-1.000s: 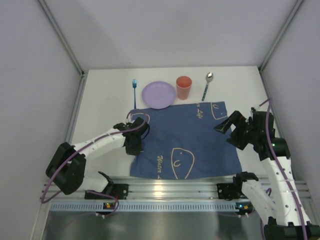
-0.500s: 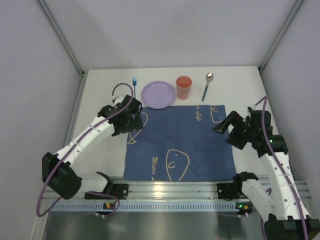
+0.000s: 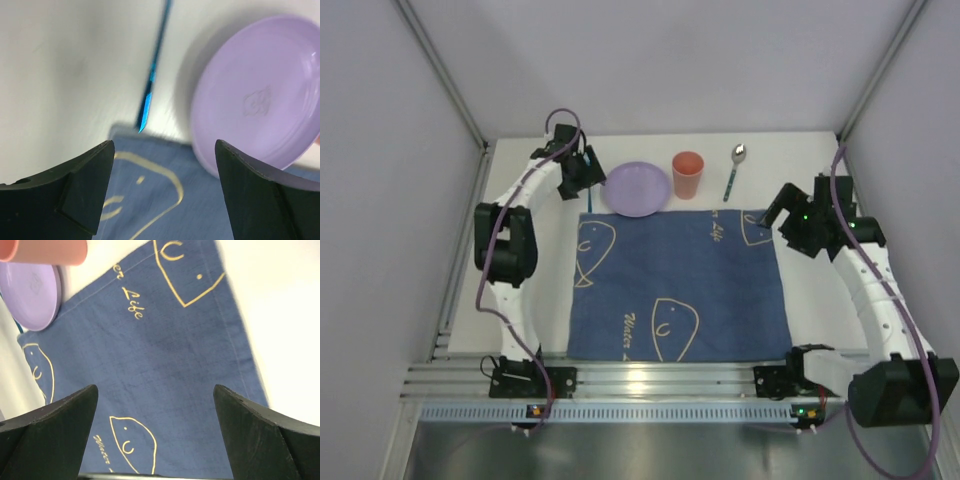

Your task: Set the dinner table for one person

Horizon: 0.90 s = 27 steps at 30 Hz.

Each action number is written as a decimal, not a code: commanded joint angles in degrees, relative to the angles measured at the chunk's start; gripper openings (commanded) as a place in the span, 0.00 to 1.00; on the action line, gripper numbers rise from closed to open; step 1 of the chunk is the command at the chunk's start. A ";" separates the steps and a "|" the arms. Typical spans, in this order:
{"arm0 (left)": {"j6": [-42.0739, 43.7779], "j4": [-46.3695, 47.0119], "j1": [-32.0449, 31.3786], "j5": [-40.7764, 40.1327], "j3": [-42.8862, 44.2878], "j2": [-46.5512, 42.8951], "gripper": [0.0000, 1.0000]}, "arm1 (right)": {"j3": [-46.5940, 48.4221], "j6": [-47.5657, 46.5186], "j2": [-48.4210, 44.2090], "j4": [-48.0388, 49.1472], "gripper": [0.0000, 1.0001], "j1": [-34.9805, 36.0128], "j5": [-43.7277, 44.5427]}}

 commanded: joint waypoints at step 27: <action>4.40 5.57 -1.78 19.79 15.28 8.46 0.00 | 61.72 -2.17 64.93 4.96 1.00 4.83 -8.62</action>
